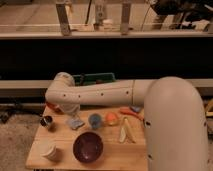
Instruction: Wipe purple bowl with towel
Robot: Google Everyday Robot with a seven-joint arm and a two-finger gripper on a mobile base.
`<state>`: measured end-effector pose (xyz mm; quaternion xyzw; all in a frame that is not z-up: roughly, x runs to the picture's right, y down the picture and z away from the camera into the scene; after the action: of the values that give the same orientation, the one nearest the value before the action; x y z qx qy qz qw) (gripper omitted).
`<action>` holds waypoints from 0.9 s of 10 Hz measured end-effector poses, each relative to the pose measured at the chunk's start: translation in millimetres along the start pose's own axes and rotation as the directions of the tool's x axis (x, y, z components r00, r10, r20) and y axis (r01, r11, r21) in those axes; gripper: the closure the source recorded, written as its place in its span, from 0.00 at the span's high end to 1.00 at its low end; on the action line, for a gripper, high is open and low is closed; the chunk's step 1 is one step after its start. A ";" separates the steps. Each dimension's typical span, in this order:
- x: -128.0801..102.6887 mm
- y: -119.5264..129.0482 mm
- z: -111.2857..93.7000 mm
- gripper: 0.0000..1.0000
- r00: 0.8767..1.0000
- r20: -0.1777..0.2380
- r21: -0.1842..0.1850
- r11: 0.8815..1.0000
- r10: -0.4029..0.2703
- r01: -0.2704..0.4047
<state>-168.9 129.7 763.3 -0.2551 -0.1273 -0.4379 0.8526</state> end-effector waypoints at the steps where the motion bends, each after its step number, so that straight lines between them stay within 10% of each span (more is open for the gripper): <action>1: -0.5 -6.2 6.6 0.80 1.000 0.012 0.001 1.000 0.002 -0.002; 9: 1.1 -33.2 62.4 0.80 0.997 0.079 0.027 0.999 -0.024 0.022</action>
<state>-194.8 146.9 826.8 -0.2598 -0.1697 -0.4356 0.8450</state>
